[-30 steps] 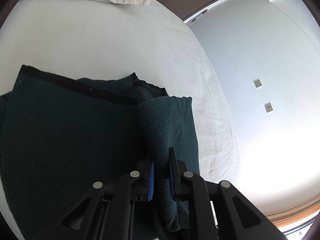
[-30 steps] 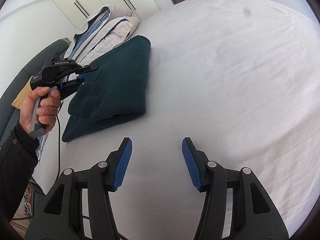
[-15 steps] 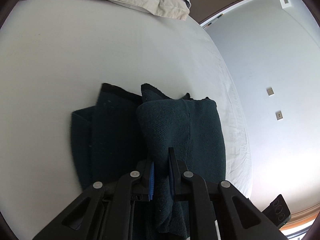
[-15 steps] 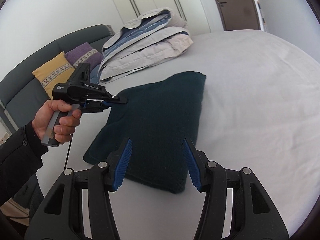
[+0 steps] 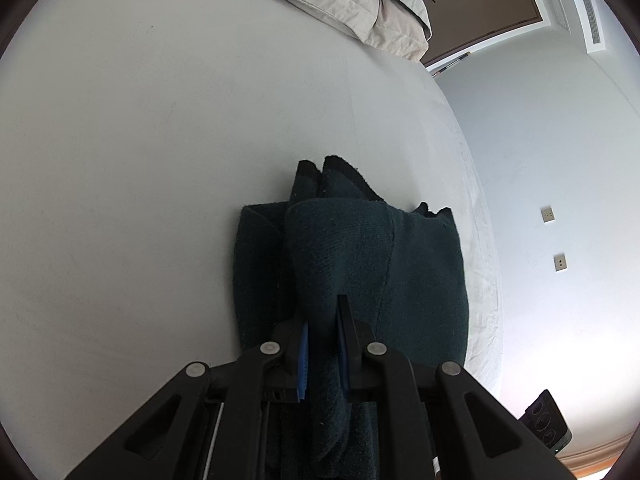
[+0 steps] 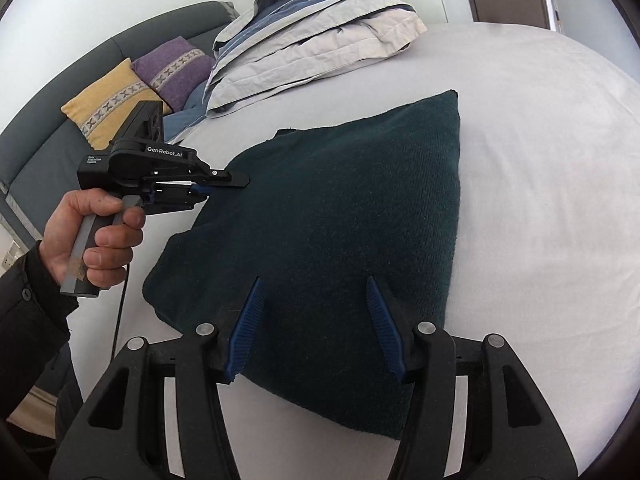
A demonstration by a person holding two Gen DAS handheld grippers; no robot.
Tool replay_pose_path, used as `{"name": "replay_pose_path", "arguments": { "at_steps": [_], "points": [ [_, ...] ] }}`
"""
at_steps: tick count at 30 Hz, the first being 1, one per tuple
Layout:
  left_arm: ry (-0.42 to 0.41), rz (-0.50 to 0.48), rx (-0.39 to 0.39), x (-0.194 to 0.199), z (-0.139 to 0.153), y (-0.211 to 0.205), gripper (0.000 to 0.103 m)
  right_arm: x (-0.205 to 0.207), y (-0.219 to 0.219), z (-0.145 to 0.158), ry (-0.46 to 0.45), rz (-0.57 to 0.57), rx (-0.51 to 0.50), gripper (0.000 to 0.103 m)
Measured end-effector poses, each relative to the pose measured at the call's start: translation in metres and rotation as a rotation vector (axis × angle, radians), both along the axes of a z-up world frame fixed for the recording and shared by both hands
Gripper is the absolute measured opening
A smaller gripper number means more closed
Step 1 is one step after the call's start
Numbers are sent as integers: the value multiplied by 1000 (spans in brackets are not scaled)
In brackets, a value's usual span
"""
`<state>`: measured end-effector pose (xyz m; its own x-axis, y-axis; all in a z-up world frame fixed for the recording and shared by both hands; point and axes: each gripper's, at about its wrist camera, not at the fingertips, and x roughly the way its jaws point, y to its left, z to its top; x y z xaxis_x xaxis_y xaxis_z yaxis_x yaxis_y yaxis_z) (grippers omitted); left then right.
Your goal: Fold small clothes
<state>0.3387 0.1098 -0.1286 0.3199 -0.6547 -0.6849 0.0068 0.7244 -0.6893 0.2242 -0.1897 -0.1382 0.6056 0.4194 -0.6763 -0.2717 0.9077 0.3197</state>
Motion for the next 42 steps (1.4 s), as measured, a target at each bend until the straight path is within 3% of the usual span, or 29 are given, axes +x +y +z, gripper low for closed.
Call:
{"name": "replay_pose_path", "arguments": {
  "at_steps": [7, 11, 13, 15, 16, 19, 21, 24, 28, 30, 32, 33, 35, 39, 42],
  "points": [
    [-34, 5, -14, -9, 25, 5, 13, -3, 11, -7, 41, 24, -33, 53],
    [-21, 43, -14, -12, 15, 19, 13, -7, 25, -14, 55, 57, -55, 53],
    [-6, 62, 23, -9, 2, 19, 15, -7, 27, -16, 54, 59, -71, 53],
    [1, 90, 89, -10, -8, 20, 37, -6, 33, -24, 47, 55, -108, 53],
    [-8, 115, 83, -13, -9, 24, 45, -5, 32, -25, 50, 48, -100, 53],
    [-63, 226, 117, -35, 7, 40, 55, -4, 32, -25, 53, 44, -83, 53],
    [-161, 243, 134, -63, 26, 39, 55, -8, 24, -21, 48, 41, -21, 53],
    [-263, 177, 190, -103, 46, 17, 53, -16, 6, -14, 26, 18, 121, 53],
    [-348, 91, 332, -131, 46, -23, 38, -15, -9, -18, 53, -2, 273, 53],
    [-345, 42, 419, -135, 37, -43, 37, -12, -8, -31, 107, 3, 240, 53],
    [-291, 27, 504, -135, 17, -52, 35, -11, -10, -42, 137, 2, 237, 51],
    [-279, 30, 497, -134, 7, -51, 36, -12, -12, -44, 140, 1, 253, 51],
    [-274, 60, 474, -143, -6, -39, 49, -14, -15, -45, 145, -1, 269, 51],
    [-260, 69, 437, -146, -9, -29, 52, -17, -25, -32, 130, 11, 311, 51],
    [-264, 72, 436, -145, -9, -28, 56, -14, -44, -17, 105, 15, 410, 52]
  ]
}}
